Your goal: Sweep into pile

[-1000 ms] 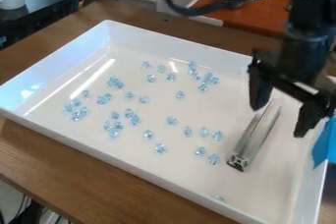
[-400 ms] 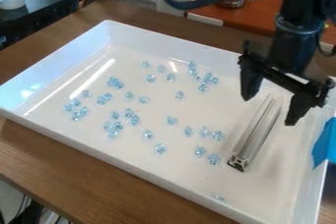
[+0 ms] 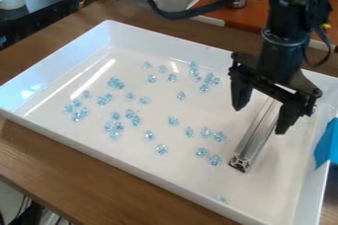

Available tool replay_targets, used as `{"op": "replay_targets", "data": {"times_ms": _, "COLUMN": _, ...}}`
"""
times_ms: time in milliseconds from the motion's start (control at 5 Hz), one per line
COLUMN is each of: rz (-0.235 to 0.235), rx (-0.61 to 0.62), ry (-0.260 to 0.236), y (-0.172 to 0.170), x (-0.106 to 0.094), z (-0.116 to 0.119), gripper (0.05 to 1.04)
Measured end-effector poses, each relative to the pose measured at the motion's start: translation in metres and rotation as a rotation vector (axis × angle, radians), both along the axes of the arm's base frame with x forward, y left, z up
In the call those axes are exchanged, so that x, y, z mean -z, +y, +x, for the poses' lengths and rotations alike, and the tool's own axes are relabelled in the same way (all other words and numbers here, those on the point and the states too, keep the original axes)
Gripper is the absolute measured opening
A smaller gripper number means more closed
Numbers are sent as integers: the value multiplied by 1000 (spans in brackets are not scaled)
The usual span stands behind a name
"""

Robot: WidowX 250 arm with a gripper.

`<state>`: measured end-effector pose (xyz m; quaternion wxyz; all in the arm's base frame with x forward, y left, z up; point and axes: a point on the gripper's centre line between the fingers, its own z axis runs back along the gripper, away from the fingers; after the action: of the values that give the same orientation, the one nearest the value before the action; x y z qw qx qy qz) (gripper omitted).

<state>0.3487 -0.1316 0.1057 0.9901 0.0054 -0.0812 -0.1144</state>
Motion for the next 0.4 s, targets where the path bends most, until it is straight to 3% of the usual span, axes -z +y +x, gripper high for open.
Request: {"op": "replay_targets", "data": {"times_ms": 400, "rz": -6, "rx": -59, "ry": 17, "y": 9, "x": 10, "z": 0, "gripper": 999}}
